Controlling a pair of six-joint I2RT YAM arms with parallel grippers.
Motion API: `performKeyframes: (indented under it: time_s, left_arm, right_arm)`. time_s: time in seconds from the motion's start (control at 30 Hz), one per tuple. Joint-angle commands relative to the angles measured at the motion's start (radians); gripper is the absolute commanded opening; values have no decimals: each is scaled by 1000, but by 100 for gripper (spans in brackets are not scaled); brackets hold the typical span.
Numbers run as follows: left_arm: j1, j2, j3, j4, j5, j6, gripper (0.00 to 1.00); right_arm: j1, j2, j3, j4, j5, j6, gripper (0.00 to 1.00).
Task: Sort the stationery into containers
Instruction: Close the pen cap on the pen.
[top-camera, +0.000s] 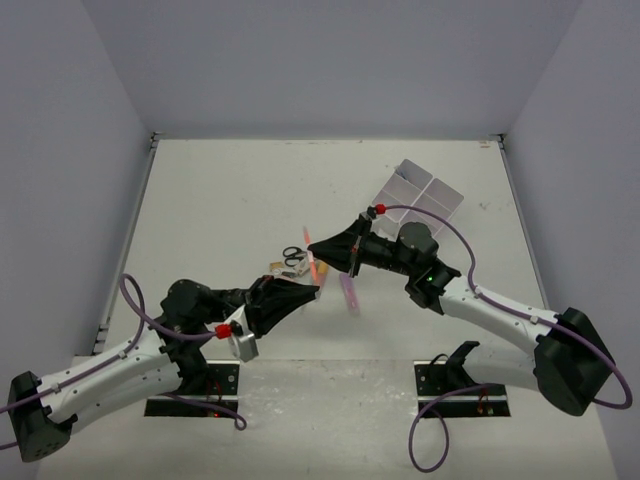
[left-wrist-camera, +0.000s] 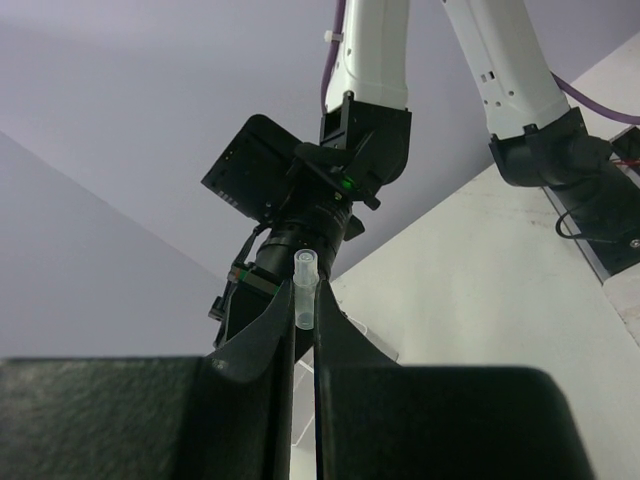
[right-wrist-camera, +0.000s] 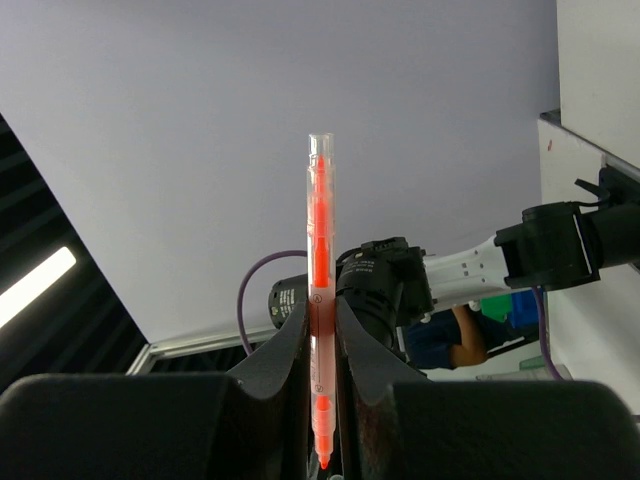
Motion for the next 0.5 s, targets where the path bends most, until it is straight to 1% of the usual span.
performKeyframes:
  time_s: [0.0, 0.3, 0.47]
  left_arm:
    - [-3, -11, 57, -29, 29, 67, 0]
    - [-3, -29, 96, -145, 53, 138, 0]
    - [-3, -30, 93, -145, 58, 145, 0]
  right_arm:
    - [7, -17, 44, 29, 0, -10, 0]
    - [7, -12, 46, 14, 8, -17, 0]
    - [7, -2, 48, 7, 11, -18, 0]
